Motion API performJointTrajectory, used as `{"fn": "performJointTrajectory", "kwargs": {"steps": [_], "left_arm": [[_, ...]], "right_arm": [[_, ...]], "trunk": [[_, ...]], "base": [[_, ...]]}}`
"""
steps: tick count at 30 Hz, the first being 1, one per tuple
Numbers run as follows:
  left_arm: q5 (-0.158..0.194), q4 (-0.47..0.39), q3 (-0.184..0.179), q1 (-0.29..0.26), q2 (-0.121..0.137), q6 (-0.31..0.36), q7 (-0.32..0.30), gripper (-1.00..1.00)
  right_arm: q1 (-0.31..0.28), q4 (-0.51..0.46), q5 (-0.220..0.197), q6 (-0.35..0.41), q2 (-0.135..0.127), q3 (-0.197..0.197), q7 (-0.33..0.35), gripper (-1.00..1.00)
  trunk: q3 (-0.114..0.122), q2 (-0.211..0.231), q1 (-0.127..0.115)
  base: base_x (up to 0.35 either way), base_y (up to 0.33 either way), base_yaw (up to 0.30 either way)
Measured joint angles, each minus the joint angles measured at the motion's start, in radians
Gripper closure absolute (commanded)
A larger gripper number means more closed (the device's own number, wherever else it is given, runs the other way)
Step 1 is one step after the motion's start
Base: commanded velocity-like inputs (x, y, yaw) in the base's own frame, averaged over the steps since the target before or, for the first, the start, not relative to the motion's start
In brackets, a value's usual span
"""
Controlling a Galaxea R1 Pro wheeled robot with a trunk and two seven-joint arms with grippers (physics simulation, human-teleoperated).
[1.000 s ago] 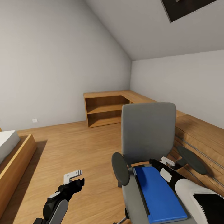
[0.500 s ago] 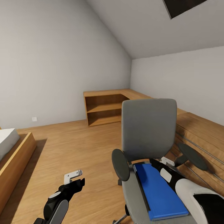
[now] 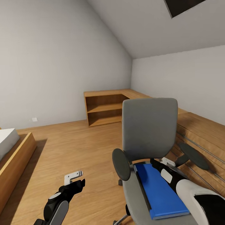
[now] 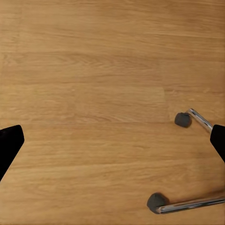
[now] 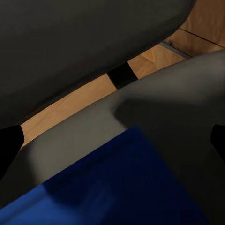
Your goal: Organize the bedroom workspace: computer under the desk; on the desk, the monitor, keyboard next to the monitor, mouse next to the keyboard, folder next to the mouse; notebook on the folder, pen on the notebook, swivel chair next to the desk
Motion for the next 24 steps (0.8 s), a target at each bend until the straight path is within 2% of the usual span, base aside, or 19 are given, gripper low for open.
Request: {"fn": "performJointTrajectory", "kwargs": {"steps": [6,11,24], "left_arm": [[0.001,0.0,0.0,0.0,0.0,0.001,0.0,-1.0],[0.001,0.0,0.0,0.0,0.0,0.002,0.001,-1.0],[0.002,0.001,0.002,0.0,0.0,0.0,0.0,-1.0]], "right_arm": [[0.0,0.0,0.0,0.0,0.0,0.0,0.0,-1.0],[0.0,-0.026,0.0,0.0,0.0,0.0,0.0,-1.0],[0.0,-0.031,0.0,0.0,0.0,-0.002,0.0,-1.0]], "trunk": [[0.0,0.0,0.0],[-0.016,-0.035,0.019],[-0.016,-0.035,0.019]], "base": [[0.0,0.0,0.0],[0.0,0.0,0.0],[0.0,0.0,0.0]]}}
